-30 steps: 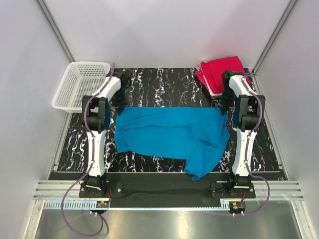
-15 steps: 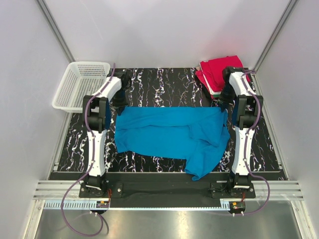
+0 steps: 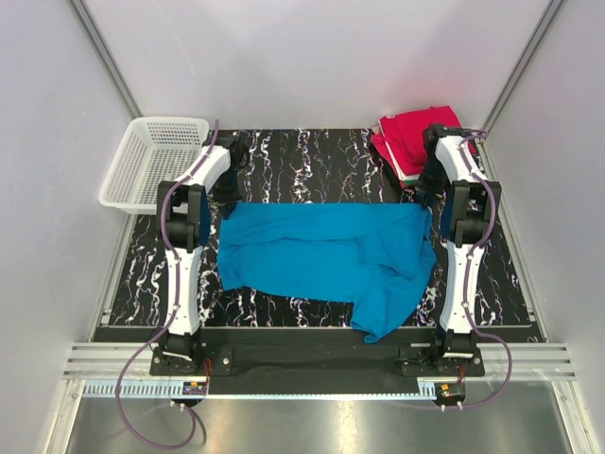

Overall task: Fold and stack the t-shirts
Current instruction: Fold the tshirt

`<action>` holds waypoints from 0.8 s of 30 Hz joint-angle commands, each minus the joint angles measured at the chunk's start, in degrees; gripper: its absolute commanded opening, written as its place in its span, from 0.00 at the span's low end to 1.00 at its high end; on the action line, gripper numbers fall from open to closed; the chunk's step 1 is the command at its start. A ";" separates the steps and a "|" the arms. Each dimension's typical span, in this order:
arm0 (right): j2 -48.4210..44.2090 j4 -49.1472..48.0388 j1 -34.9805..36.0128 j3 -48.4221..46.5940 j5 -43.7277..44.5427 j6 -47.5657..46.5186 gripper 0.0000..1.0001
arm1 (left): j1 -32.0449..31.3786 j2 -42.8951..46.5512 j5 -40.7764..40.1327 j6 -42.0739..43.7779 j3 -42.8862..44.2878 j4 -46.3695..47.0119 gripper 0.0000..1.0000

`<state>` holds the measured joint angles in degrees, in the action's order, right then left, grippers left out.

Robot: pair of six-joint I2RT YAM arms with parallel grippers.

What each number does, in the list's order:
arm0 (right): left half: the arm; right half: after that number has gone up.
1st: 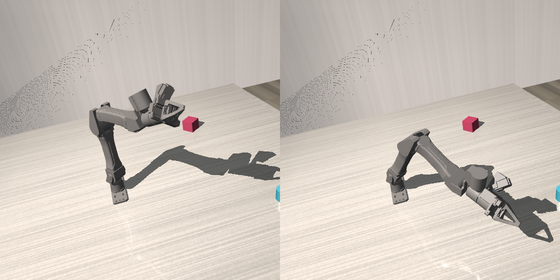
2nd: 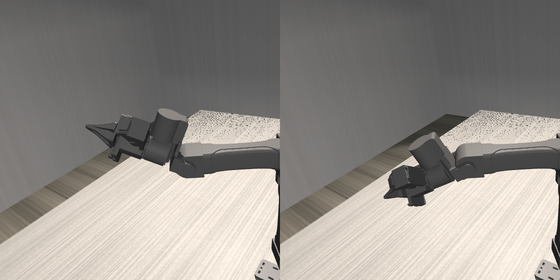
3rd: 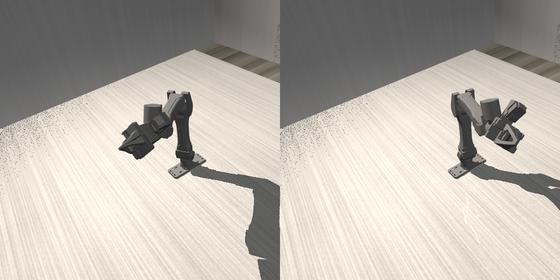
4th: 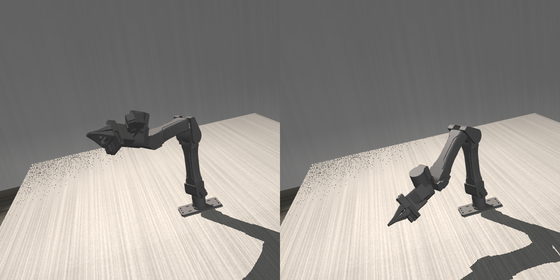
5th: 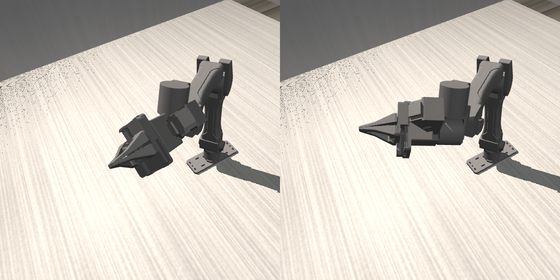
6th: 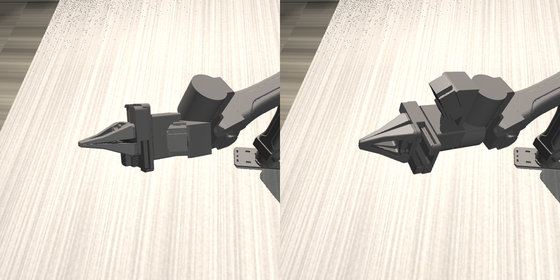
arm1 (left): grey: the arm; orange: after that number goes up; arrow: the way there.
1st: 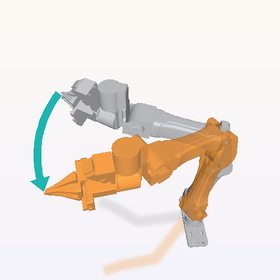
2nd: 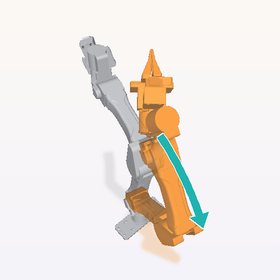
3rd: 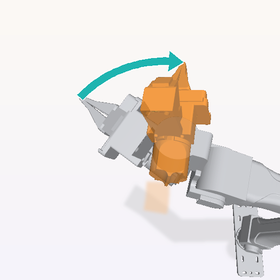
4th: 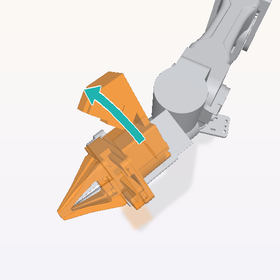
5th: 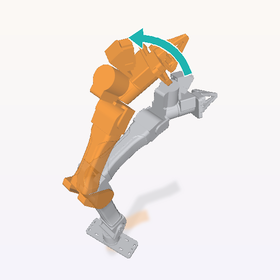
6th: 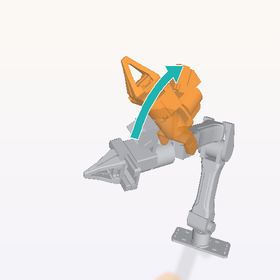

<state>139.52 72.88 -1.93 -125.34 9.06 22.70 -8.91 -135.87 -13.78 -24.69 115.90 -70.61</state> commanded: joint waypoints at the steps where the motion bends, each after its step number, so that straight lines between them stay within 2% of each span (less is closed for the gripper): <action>1: -8.38 -3.62 -0.70 2.46 3.33 -0.02 0.15 | 0.03 4.03 -0.37 -0.45 0.21 -0.14 0.12; 4: -15.49 -6.69 -0.70 8.94 2.11 -0.55 0.16 | -0.06 6.84 0.95 -0.01 -1.45 0.91 0.17; 7: -27.59 -11.96 -0.70 14.83 -2.10 -1.95 0.19 | -0.23 12.20 1.91 0.43 -4.44 2.93 0.21; 11: -37.73 -11.28 -0.62 21.00 -9.29 -1.34 0.22 | -0.84 19.23 4.72 0.87 -8.66 3.46 0.29; 15: -47.83 -9.78 0.87 30.83 -19.06 -1.16 0.22 | -3.74 29.84 4.03 0.78 -19.26 4.07 0.29; 16: -51.86 -8.47 1.58 34.60 -18.47 -0.73 0.22 | -5.23 31.79 3.24 0.26 -21.39 4.08 0.33; 21: -64.80 -5.74 3.43 46.13 -22.94 0.24 0.22 | -7.61 44.27 4.81 -5.00 -35.88 5.04 0.34; 24: -72.54 -5.21 4.57 53.43 -25.23 1.29 0.23 | -11.21 50.25 4.20 -7.65 -40.99 5.22 0.36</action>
<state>74.04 65.23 1.50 -77.36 -10.85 22.74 -17.78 -91.88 -10.11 -27.83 80.20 -66.37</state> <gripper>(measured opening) 0.230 0.350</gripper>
